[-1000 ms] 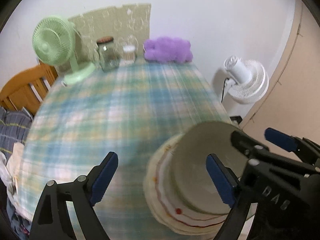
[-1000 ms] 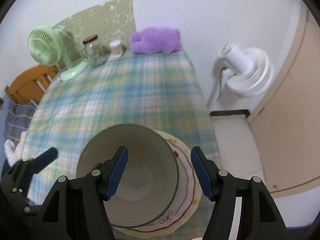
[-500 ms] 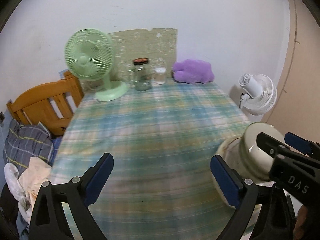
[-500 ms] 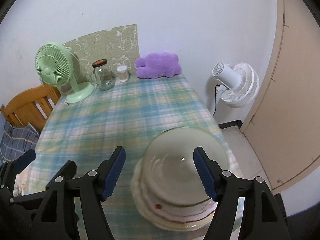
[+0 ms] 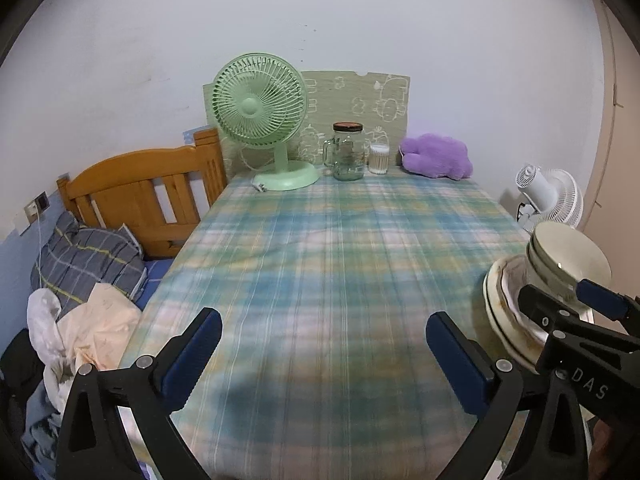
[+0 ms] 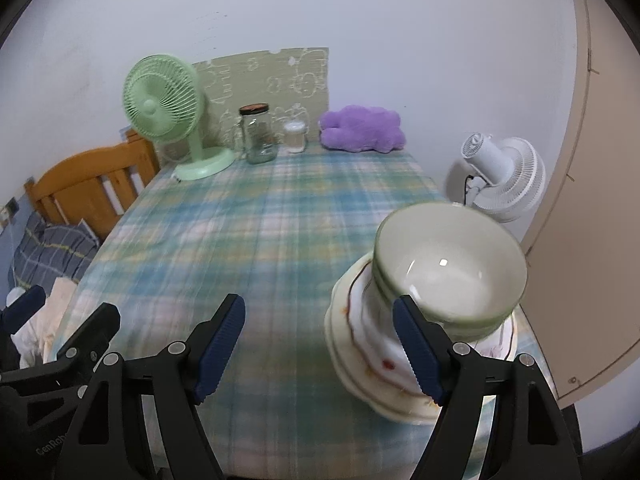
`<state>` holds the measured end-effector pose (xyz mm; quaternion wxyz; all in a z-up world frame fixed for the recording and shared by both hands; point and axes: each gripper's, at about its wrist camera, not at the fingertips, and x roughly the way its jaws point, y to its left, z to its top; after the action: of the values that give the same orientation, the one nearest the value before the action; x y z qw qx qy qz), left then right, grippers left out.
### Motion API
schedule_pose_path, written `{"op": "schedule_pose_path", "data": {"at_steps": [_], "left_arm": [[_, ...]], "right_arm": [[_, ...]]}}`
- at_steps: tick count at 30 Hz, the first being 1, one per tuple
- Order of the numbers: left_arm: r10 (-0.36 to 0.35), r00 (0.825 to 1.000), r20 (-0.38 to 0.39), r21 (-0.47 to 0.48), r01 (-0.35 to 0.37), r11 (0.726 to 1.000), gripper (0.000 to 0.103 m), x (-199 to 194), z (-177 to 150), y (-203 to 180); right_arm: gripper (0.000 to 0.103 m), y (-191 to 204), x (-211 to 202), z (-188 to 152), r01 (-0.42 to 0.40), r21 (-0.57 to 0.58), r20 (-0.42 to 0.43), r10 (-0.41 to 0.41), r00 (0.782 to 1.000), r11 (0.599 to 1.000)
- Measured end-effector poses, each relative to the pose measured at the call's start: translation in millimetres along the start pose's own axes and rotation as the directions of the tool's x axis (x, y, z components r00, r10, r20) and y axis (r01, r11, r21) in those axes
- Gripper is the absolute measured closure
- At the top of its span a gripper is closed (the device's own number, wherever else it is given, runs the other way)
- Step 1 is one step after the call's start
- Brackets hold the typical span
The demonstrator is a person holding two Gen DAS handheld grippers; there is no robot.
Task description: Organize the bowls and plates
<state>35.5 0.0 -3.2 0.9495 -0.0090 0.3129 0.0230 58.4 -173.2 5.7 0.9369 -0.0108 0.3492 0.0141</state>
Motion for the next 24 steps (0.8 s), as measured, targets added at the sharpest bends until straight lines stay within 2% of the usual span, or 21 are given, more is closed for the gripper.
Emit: {"op": "schedule_pose_path", "data": {"at_steps": [5, 13, 24], "left_arm": [[0.004, 1.000, 0.011, -0.012, -0.004, 1.000, 0.000, -14, -17, 3], [0.002, 1.000, 0.020, -0.053, -0.001, 0.999, 0.000, -22, -28, 11], [-0.016, 0.999, 0.033, -0.026, 0.016, 1.000, 0.000, -27, -29, 4]], "right_arm": [[0.024, 4, -10, -20, -0.009, -0.005, 0.026, 0.009, 1.000, 1.000], [0.023, 9, -23, -34, -0.014, -0.025, 0.057, 0.016, 0.998, 1.000], [0.023, 2, -32, -38, 0.006, 0.004, 0.069, -0.007, 0.998, 1.000]]}}
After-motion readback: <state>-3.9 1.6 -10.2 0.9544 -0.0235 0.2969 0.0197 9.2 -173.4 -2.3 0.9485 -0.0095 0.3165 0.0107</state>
